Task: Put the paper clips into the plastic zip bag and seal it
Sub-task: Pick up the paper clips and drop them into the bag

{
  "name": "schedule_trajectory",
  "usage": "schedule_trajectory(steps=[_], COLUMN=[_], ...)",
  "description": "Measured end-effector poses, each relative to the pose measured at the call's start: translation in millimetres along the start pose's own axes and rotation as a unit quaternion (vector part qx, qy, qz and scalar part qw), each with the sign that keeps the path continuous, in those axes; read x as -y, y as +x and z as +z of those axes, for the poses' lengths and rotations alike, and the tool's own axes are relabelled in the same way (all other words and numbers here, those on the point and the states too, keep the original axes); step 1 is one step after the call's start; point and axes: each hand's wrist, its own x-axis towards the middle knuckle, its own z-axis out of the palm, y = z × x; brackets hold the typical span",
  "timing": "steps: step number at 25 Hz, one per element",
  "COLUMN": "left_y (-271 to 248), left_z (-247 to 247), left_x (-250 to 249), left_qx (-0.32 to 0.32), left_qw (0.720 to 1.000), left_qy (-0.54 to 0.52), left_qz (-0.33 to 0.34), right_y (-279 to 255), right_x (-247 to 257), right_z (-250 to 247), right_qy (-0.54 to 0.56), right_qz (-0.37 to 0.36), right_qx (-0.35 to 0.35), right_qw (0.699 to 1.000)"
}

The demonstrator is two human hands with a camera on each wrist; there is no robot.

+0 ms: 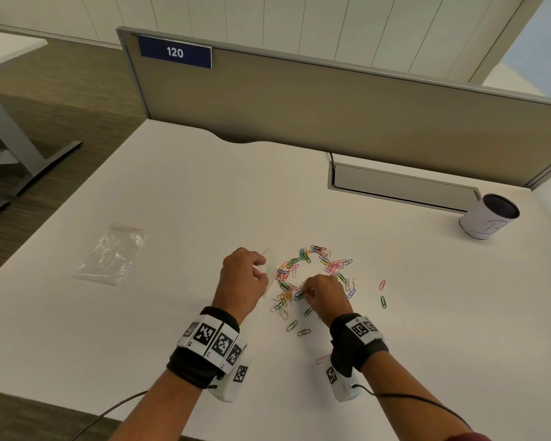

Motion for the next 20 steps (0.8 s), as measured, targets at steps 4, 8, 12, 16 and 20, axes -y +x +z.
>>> schedule_trajectory(steps=[4,8,12,16,20], left_y=[-0.3,-2.1,-3.2,-2.7,-4.1], left_z=[2.3,5.6,8.9,12.5,16.6], left_x=[-0.7,-2.5,-3.3,-4.6,-6.8], left_qx=[0.002,0.008,0.012,0.011,0.009], left_qw=[1.000,1.000,1.000,1.000,1.000], left_qy=[-0.001,-0.007,-0.007,-0.005,0.001], left_qz=[-0.004,-0.005,-0.002,-0.004,0.000], right_y=[-5.2,-16.3,-20.7,-15.9,-3.4], right_x=[-7.8,-2.7,14.5,34.9,56.2], right_z=[-9.8,-27.8,-51.5,-79.9,-87.8], right_qy=[0.207,0.489,0.621,0.611,0.478], right_qz=[0.125,0.195,0.210,0.154,0.130], right_qx=[-0.042,-0.055,-0.012,0.079,0.165], right_qw=[0.969,0.848,0.755,0.773,0.853])
